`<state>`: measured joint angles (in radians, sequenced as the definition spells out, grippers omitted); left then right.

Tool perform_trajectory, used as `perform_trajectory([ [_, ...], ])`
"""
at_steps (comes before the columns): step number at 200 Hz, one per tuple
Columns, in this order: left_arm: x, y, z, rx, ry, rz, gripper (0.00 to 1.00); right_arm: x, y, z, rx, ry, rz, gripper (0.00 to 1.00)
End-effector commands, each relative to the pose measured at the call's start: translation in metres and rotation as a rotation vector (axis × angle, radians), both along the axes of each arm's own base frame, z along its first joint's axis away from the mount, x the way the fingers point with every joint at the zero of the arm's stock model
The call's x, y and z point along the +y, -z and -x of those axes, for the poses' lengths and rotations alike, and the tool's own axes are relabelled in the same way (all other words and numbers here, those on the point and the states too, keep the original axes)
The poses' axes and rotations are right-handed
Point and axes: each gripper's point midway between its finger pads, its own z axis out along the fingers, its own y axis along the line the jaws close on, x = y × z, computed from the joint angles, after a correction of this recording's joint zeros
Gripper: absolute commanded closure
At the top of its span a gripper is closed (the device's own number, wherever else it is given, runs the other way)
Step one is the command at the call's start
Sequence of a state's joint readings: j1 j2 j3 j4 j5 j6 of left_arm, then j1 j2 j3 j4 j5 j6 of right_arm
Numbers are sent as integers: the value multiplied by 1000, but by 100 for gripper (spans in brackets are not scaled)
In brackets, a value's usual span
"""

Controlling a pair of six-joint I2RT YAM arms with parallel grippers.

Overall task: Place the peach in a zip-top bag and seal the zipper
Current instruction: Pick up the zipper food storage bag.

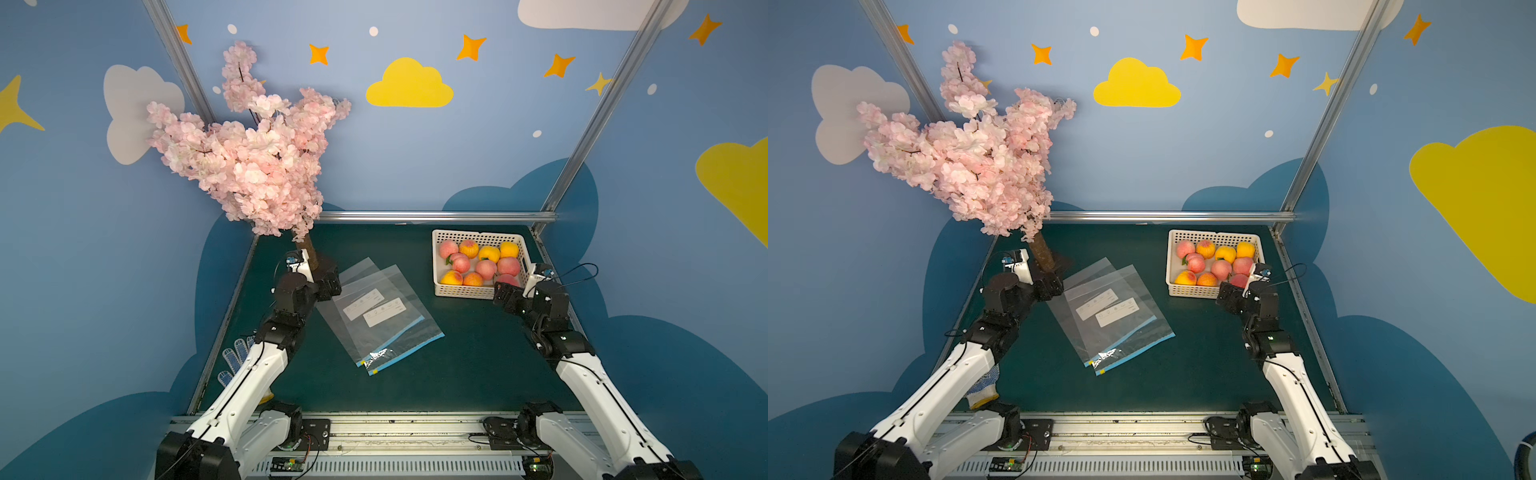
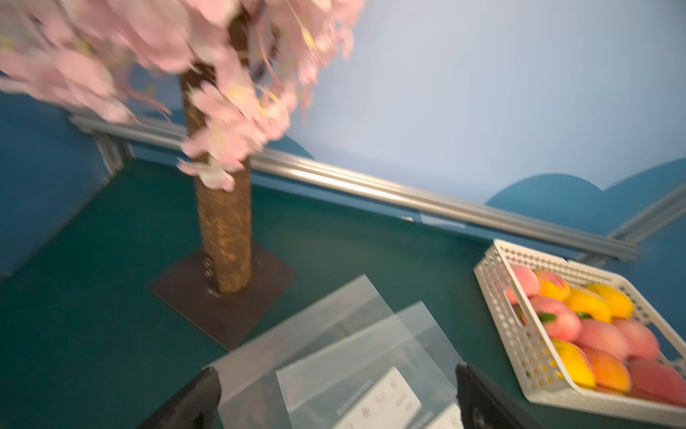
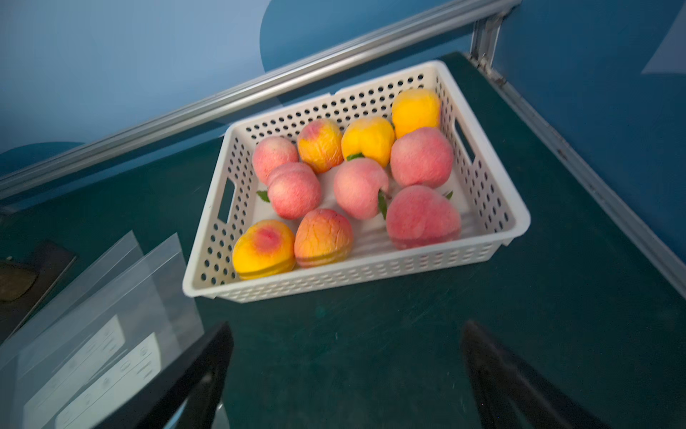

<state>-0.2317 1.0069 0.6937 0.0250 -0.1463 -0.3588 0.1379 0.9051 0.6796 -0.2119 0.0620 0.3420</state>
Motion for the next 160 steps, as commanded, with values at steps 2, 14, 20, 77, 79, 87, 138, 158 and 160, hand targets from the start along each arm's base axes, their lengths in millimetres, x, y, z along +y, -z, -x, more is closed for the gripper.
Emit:
perform_trajectory([
  [2,-26,30,23,241,98,54,0,27,14,19,190,-121,-113,2],
  [14,-44,29,28,273,178,43,0,33,18,20,242,-132,-161,2],
  [20,-54,28,30,280,221,39,0,36,21,22,269,-131,-188,2],
  [77,-116,48,51,379,428,-50,0,92,41,50,507,-232,-569,2],
  [79,-118,50,51,385,431,-52,0,94,42,52,515,-238,-578,2],
  [87,-123,57,52,407,436,-59,0,105,45,57,543,-253,-613,2],
  [138,-135,106,59,568,409,-31,0,169,86,80,686,-286,-677,10],
  [158,-134,123,61,621,377,-10,1,183,102,82,737,-287,-691,16],
  [160,-134,125,62,626,373,-8,1,184,104,82,742,-287,-693,17],
])
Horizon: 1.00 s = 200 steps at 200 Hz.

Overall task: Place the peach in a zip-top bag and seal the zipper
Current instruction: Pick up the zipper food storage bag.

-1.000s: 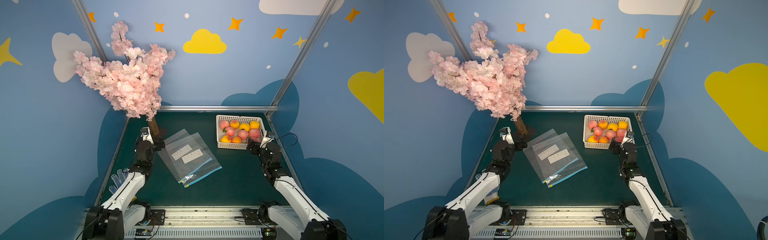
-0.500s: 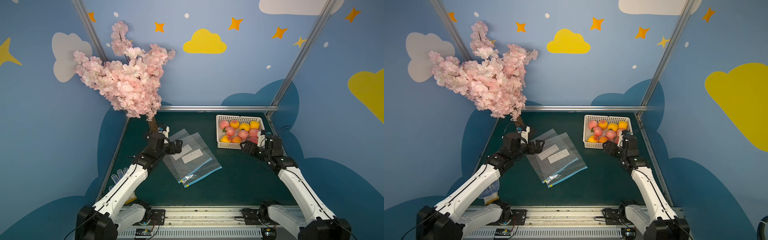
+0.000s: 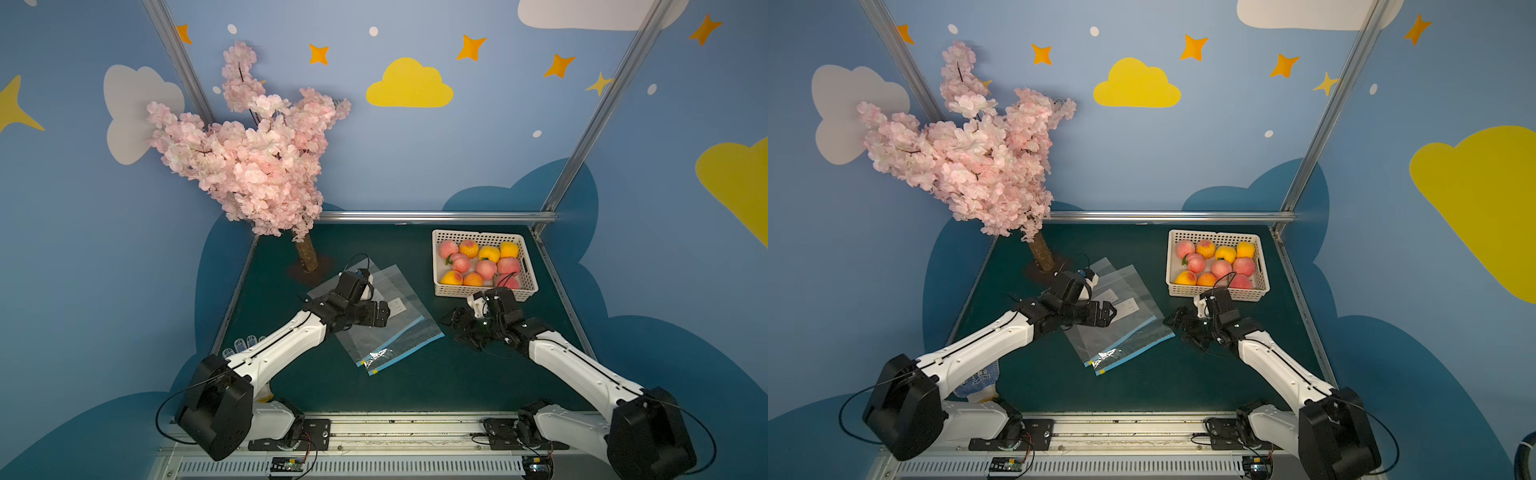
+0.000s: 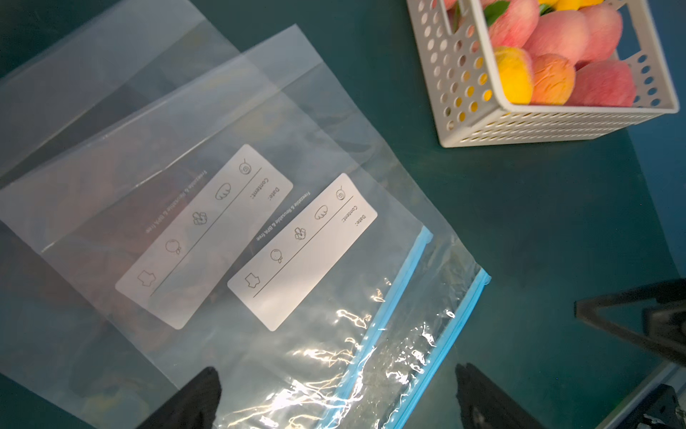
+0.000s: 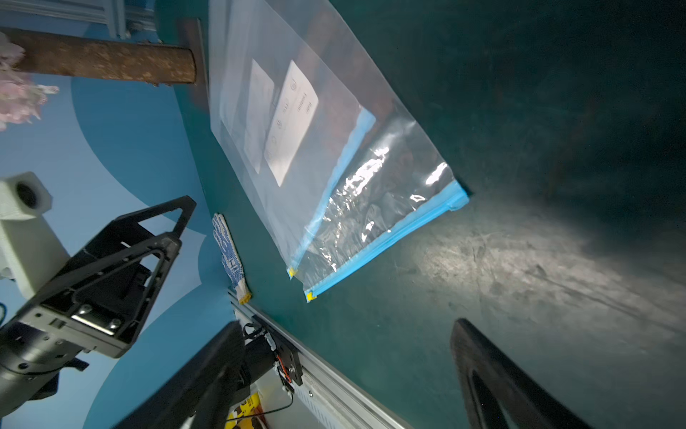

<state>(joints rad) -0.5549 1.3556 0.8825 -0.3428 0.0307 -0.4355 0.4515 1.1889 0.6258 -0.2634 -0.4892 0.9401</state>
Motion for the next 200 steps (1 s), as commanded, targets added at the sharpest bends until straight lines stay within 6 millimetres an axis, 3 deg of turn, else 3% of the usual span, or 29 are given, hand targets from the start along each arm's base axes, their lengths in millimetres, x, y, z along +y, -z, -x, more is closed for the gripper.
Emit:
perform_trajectory([
  [1,2,18,7,77,-47,9,1,17,6,-9,31,37,-60,17],
  [33,5,41,9,147,-95,-7,3,42,28,-7,73,18,-116,33],
  [52,8,54,10,197,-126,-23,8,46,41,-7,92,37,-117,38],
  [117,11,89,14,340,-166,-69,28,35,65,-8,91,112,-102,40],
  [200,17,107,25,414,-173,-120,33,35,83,-17,113,181,-167,43],
])
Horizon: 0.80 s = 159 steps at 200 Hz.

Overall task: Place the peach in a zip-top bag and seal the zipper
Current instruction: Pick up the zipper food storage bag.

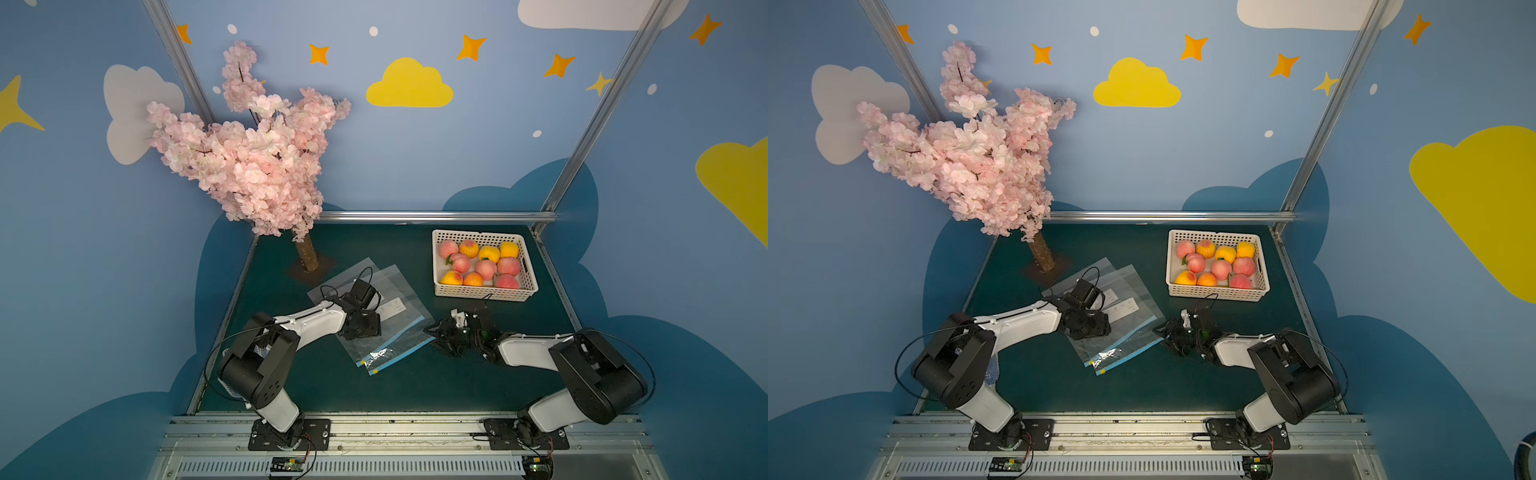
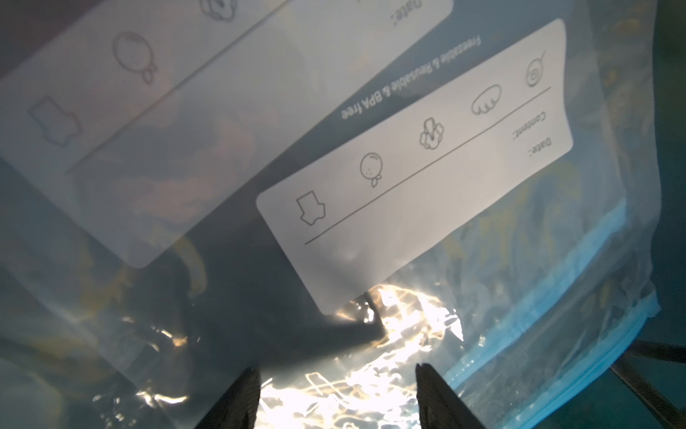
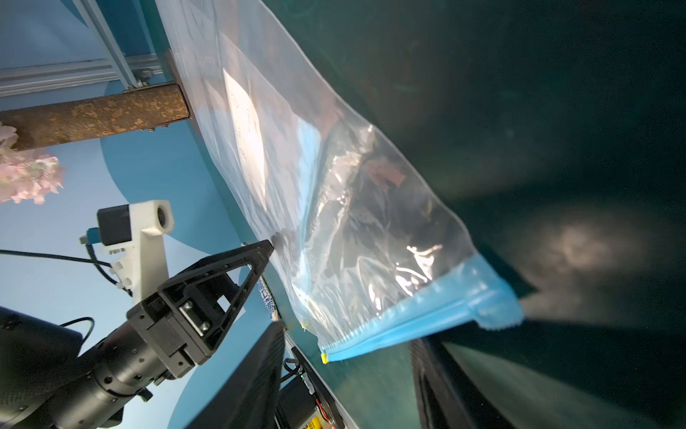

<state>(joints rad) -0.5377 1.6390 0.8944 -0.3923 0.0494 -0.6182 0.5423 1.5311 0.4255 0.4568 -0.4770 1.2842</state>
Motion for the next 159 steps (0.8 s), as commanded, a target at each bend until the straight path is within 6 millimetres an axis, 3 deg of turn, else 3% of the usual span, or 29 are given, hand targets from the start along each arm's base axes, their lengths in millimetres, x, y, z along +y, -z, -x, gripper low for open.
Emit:
perform_trajectory([
  [1,5,11,11,72,-4,-28,34,-5,15,-1,27,43,3,43],
  [74,8,15,18,95,8,-38,35,13,-9,-30,-107,31,-93,49],
  [134,8,16,19,101,18,-40,36,24,-15,-35,-139,16,-148,63],
  [159,8,16,19,102,19,-40,36,24,-21,-36,-168,20,-167,64],
])
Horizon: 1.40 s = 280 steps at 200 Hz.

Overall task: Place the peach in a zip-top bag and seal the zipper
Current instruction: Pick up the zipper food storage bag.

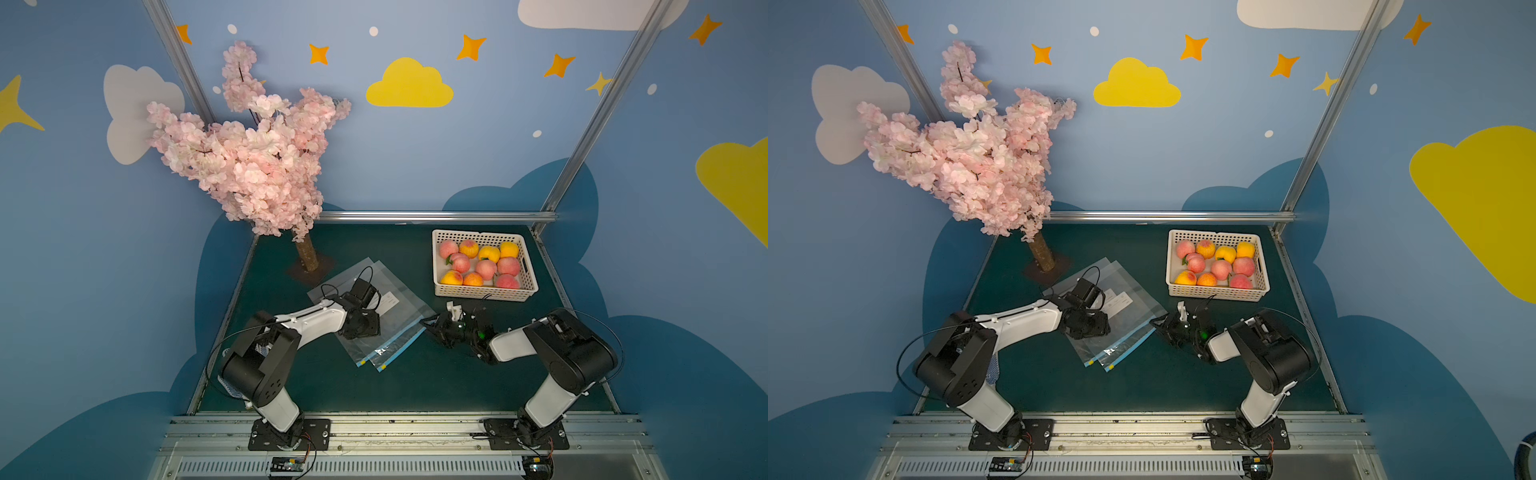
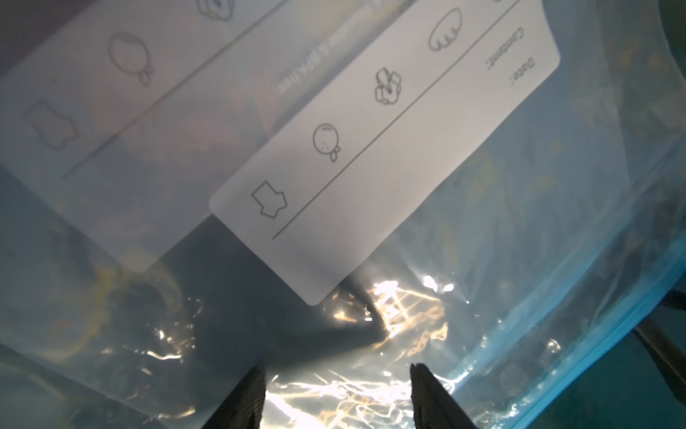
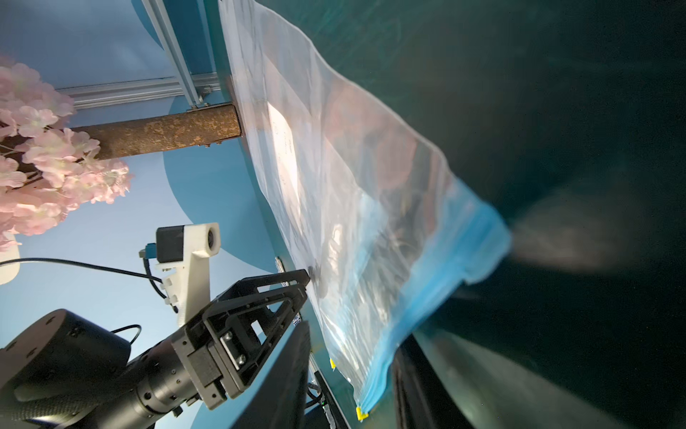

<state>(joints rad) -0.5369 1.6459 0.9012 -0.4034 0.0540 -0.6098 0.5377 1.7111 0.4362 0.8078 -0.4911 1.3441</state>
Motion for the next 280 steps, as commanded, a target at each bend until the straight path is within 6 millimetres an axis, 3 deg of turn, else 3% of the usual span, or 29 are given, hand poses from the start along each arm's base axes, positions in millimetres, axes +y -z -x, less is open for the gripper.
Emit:
perform_trajectory([
  [1,8,15,18,92,10,-37,36,5,-15,-4,-64,-3,-45,64],
  [35,6,13,17,87,14,-31,37,2,-16,-4,-68,1,-29,70],
  [68,4,3,14,68,20,-23,37,1,-5,-2,-10,-6,22,88],
  [88,4,-9,14,45,39,-22,36,1,-4,-2,1,-5,28,94],
  [125,1,-41,17,-24,117,-66,31,4,-13,-3,11,-21,56,95],
  [160,-18,-61,39,-79,286,-113,22,6,-35,-2,1,-28,80,95],
  [222,-46,-56,69,-133,531,-218,3,13,-64,-6,10,-42,75,95],
  [280,-47,-53,50,-191,502,-333,5,13,-64,-3,30,-47,70,95],
])
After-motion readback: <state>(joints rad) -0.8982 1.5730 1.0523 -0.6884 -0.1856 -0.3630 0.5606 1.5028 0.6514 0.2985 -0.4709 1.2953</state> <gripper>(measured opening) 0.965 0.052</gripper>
